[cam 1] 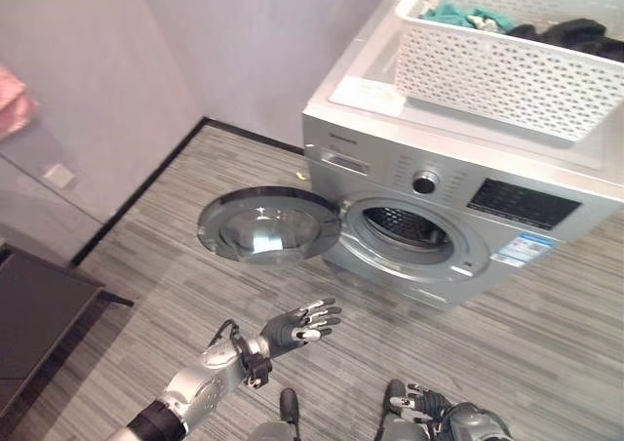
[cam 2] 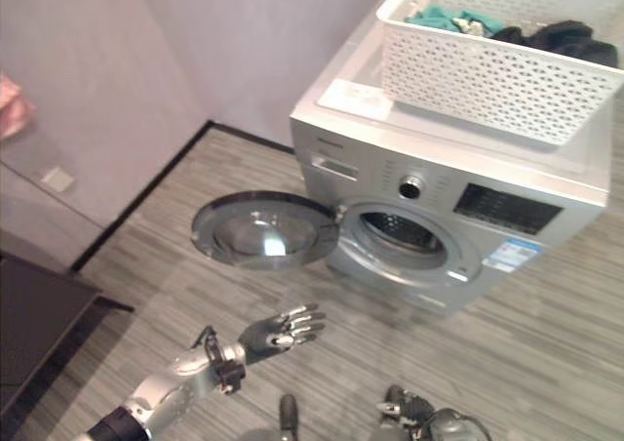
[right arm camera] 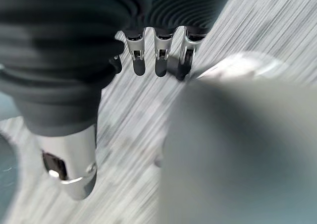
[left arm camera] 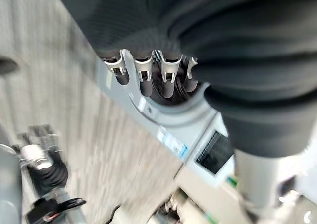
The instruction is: Grab the laundry basket,head to the washer,open it,put in the laundry and shut it.
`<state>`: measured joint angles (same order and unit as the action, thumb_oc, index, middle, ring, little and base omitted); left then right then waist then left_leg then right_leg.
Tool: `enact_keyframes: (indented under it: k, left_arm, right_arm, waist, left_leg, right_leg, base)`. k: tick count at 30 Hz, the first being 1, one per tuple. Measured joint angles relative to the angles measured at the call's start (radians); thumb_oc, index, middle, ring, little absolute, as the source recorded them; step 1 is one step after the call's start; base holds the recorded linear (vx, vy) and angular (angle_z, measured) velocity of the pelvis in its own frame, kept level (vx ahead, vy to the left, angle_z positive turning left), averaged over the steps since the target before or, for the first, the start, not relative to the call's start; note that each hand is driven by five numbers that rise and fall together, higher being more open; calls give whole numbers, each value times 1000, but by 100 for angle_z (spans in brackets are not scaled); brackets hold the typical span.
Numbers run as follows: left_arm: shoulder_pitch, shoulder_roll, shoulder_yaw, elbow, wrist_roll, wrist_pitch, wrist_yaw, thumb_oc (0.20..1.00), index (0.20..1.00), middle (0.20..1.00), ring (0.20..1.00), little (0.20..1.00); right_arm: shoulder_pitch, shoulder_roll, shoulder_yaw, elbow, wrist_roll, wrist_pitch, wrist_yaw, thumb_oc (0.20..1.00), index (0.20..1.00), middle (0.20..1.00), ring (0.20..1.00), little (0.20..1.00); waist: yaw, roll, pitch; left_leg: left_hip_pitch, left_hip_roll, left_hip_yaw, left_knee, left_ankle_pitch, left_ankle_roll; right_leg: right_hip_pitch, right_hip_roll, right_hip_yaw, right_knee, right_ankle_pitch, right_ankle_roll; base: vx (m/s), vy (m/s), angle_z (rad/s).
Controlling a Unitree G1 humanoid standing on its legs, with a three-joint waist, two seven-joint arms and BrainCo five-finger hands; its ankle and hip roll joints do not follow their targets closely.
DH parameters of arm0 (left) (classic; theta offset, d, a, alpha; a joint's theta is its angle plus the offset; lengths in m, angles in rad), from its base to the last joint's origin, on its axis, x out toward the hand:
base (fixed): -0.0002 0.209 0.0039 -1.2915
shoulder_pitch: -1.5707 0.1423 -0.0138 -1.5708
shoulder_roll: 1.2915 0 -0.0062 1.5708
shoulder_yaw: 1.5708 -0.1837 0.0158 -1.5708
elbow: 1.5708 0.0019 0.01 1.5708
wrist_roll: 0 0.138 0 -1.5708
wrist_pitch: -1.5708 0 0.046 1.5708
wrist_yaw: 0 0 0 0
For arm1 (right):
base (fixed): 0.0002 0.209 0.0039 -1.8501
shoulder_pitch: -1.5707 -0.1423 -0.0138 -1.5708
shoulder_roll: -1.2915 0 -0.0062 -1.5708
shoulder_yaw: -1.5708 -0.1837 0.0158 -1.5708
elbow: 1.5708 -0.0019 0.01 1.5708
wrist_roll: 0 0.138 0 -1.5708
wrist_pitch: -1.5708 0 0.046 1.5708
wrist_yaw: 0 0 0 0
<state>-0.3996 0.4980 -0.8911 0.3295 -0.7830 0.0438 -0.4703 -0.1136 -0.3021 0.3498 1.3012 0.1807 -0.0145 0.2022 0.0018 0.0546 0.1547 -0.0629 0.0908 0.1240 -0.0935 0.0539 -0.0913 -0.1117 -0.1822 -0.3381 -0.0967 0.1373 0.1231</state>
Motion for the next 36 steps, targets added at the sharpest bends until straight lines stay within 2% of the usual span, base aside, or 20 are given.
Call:
enact_keyframes:
  k: [1, 2, 3, 4, 6, 7, 8, 11, 15, 16, 18, 22, 23, 25, 33, 36]
  left_arm:
    - [-103, -33, -81, 99, 32, 1, -5, 1000, 1000, 1000, 1000, 1000]
    - [-145, -116, -59, 230, 80, 2, -3, 1000, 1000, 1000, 1000, 1000]
    - [-152, -229, 18, 361, 133, -19, 30, 1000, 1000, 1000, 1000, 1000]
    - [-160, -290, 28, 416, 162, -28, 44, 1000, 1000, 1000, 1000, 1000]
    - [-182, -398, 54, 605, 321, -77, 104, 1000, 1000, 1000, 1000, 1000]
    - [-279, -518, 140, 951, 542, -83, 213, 1000, 1000, 1000, 1000, 1000]
    - [-267, -485, 124, 924, 635, -57, 247, 1000, 1000, 1000, 1000, 1000]
    - [-328, -390, 139, 985, 824, -48, 312, 1000, 1000, 1000, 1000, 1000]
    - [-432, -243, 209, 1042, 913, -14, 389, 1000, 1000, 1000, 1000, 1000]
    - [-480, -169, 223, 1056, 921, -13, 426, 1000, 1000, 1000, 1000, 1000]
    - [-513, -147, 314, 1085, 924, -20, 410, 1000, 1000, 1000, 1000, 1000]
    - [-543, -91, 382, 1082, 928, -19, 493, 1000, 1000, 1000, 1000, 1000]
    - [-559, -53, 446, 1082, 877, -18, 506, 1000, 1000, 1000, 1000, 1000]
    - [-606, 6, 456, 1074, 791, -19, 548, 1000, 1000, 1000, 1000, 1000]
    - [-563, 10, 459, 1034, 747, -22, 584, 1000, 1000, 1000, 1000, 1000]
    - [-472, 0, 495, 967, 700, -50, 603, 1000, 1000, 1000, 1000, 1000]
  right_arm:
    - [-14, 1, 8, 0, -8, 0, -7, 1000, 1000, 1000, 1000, 1000]
    - [-40, 8, 8, -19, -9, 3, -10, 1000, 1000, 1000, 1000, 1000]
    - [-46, 15, 10, -55, -7, 11, -20, 1000, 1000, 1000, 1000, 1000]
    - [-46, 18, 11, -70, -2, 12, -27, 1000, 1000, 1000, 1000, 1000]
    - [-49, 24, 8, -80, 19, 16, -40, 1000, 1000, 1000, 1000, 1000]
    - [-103, 44, 22, -60, 49, 22, -59, 1000, 1000, 1000, 1000, 1000]
    - [-121, 56, 32, -75, 65, 27, -70, 1000, 1000, 1000, 1000, 1000]
    - [-180, 75, 89, -102, 98, 29, -94, 1000, 1000, 1000, 1000, 1000]
    - [-197, 83, 108, -176, 124, 17, -104, 1000, 1000, 1000, 1000, 1000]
    - [-194, 79, 104, -203, 132, 9, -115, 1000, 1000, 1000, 1000, 1000]
    - [-169, 62, 116, -272, 152, 6, -118, 1000, 1000, 1000, 1000, 1000]
    - [-161, 55, 137, -292, 150, -16, -136, 1000, 1000, 1000, 1000, 1000]
    - [-141, 51, 138, -310, 151, -22, -137, 1000, 1000, 1000, 1000, 1000]
    - [-114, 48, 137, -310, 150, -30, -139, 1000, 1000, 1000, 1000, 1000]
    - [-105, 49, 130, -266, 120, -31, -144, 1000, 1000, 1000, 1000, 1000]
    - [-97, 44, 66, -200, 78, -27, -162, 1000, 1000, 1000, 1000, 1000]
  waist:
    - [-18, -9, 2]
    - [-51, -19, 5]
    - [-80, -33, 16]
    - [-98, -38, 19]
    - [-109, -48, 29]
    - [-115, -62, 52]
    - [-136, -69, 63]
    - [-137, -87, 104]
    - [-142, -107, 124]
    - [-144, -110, 124]
    - [-150, -119, 127]
    - [-168, -164, 143]
    - [-170, -173, 141]
    - [-162, -177, 140]
    - [-141, -176, 139]
    - [-133, -173, 131]
  left_leg:
    - [-23, -3, 1, 0, 9, 1]
    - [-44, -6, 14, 0, 18, 7]
    - [-52, -9, 35, 0, 19, 8]
    - [-65, -10, 34, 0, 19, 8]
    - [-87, -7, 44, 0, 19, 7]
    - [-111, -5, 53, 0, 23, 8]
    - [-123, -2, 57, 0, 26, 6]
    - [-155, 13, 75, 0, 32, 0]
    - [-165, 27, 84, 0, 35, -4]
    - [-165, 33, 85, 0, 35, -5]
    - [-164, 35, 86, 0, 34, -5]
    - [-167, 39, 86, 0, 34, -5]
    - [-177, 40, 84, 0, 34, -6]
    - [-211, 41, 74, 0, 40, -11]
    - [-177, 35, 78, 0, 40, -10]
    - [-124, 21, 82, 0, 29, -4]
  right_leg:
    - [-25, -3, 3, 4, 8, -1]
    - [-53, -7, 10, 8, 31, -7]
    - [-73, -8, 30, 8, 37, -10]
    - [-87, -8, 32, 8, 38, -12]
    - [-115, -7, 38, 8, 41, -14]
    - [-146, -7, 53, 8, 50, -20]
    - [-162, 5, 56, 8, 54, -24]
    - [-206, 23, 81, 8, 64, -36]
    - [-223, 41, 88, 8, 67, -41]
    - [-222, 47, 87, 8, 66, -41]
    - [-222, 50, 90, 8, 66, -42]
    - [-224, 47, 91, 8, 65, -41]
    - [-234, 43, 90, 8, 65, -40]
    - [-261, 42, 80, 8, 68, -43]
    - [-227, 37, 79, 8, 68, -45]
    - [-182, 29, 83, 8, 64, -44]
  base:
    - [-65, 1, -7]
    - [-78, 7, -32]
    - [-111, 23, -29]
    - [-133, 27, -25]
    - [-108, 17, -15]
    - [-55, 14, -21]
    - [-69, 13, -19]
    - [-24, -2, -19]
    - [-4, -8, -11]
    - [24, -12, -6]
    - [0, 0, 0]
    - [0, 0, 0]
    - [-7, -5, 5]
    - [13, 10, 12]
    - [27, 47, 1]
    - [103, 163, -4]
